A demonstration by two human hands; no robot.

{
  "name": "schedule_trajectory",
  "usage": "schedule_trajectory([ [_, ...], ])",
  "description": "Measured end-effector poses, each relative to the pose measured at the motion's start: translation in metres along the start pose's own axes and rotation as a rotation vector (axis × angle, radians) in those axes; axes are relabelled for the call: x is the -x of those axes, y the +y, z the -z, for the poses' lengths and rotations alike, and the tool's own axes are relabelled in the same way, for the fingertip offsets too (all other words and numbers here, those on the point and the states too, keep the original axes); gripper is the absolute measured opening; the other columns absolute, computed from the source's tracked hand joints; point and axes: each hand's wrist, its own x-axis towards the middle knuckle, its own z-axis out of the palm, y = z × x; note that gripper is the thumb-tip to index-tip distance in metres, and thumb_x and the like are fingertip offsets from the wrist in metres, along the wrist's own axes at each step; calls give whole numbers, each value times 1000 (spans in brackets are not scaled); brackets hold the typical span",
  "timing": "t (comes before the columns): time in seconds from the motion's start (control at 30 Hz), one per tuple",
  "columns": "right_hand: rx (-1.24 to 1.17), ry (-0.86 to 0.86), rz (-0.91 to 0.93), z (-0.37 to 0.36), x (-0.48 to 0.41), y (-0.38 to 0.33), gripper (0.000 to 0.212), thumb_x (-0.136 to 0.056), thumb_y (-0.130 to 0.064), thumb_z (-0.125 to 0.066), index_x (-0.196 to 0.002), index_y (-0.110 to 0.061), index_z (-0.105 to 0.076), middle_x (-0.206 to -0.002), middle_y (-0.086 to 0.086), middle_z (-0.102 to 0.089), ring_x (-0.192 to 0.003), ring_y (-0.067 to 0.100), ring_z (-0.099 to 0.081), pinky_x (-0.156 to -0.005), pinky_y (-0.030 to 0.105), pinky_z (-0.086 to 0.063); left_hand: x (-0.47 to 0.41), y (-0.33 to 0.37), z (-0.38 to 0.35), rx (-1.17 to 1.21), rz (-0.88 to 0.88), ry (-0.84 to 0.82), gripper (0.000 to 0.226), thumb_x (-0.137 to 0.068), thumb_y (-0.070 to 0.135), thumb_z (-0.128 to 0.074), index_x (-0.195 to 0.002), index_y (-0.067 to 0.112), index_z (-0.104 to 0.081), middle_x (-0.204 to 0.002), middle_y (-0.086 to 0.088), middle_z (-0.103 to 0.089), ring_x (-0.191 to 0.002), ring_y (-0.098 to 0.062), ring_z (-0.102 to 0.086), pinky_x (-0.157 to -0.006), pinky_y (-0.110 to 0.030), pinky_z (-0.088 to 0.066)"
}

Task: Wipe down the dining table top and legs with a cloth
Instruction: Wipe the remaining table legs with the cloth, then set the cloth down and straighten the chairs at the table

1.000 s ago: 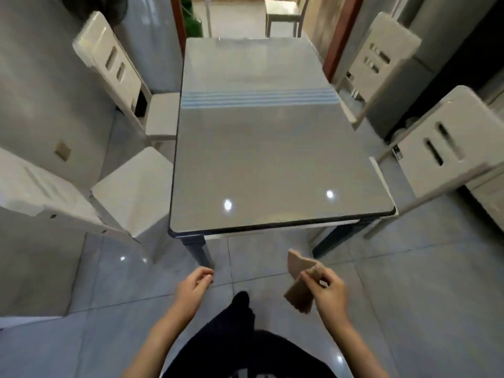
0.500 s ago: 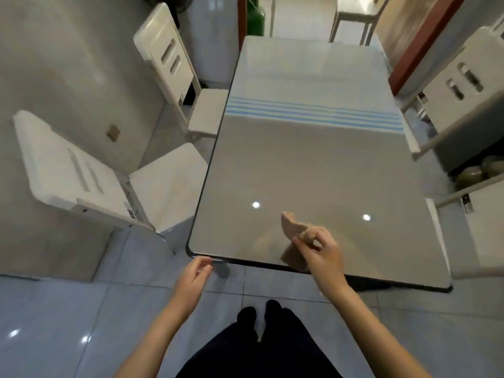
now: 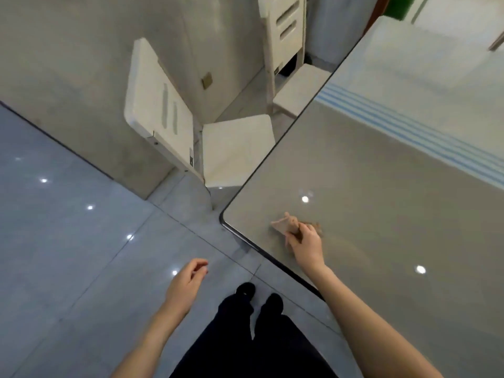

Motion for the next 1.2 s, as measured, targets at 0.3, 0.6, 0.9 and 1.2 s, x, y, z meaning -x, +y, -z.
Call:
schedule_trajectory([
  [0.3,-109,78,79,15,7,-21,31,-91,-25,-66,-119,-13,-62,-112,-2,-57,-100,16,-57,-93,33,-46,8,8,8,98,25,156,21,-95,15,-51,-88,33,-60,-92,2,-68,-90,-14,-64,-85,-33,-47],
  [0.6,-182,-212,209,-33,40,-48,12,-96,-15,-58,-91,-19,-68,-86,-6,-69,-84,10,-64,-77,17,-47,41,-37,34,246,109,301,11,-93,16,-54,-91,22,-63,-87,-3,-68,-81,-17,-62,-79,-25,-46],
  [0.9,-167,-456,-62,-139,27,-95,26,-99,-17,-52,-81,-11,-68,-79,11,-67,-75,25,-63,-76,41,-53,71,-160,87,485,465,430,22,-99,7,-42,-87,11,-60,-78,-14,-63,-74,-27,-57,-61,-20,-46],
  [1.2,-171,-457,38,-252,-18,-231,26,-100,-18,-52,-87,-2,-67,-76,10,-66,-73,22,-64,-67,22,-53,27,-216,231,431,511,428,22,-100,15,-41,-95,10,-62,-87,-12,-66,-76,-21,-60,-67,-23,-45],
])
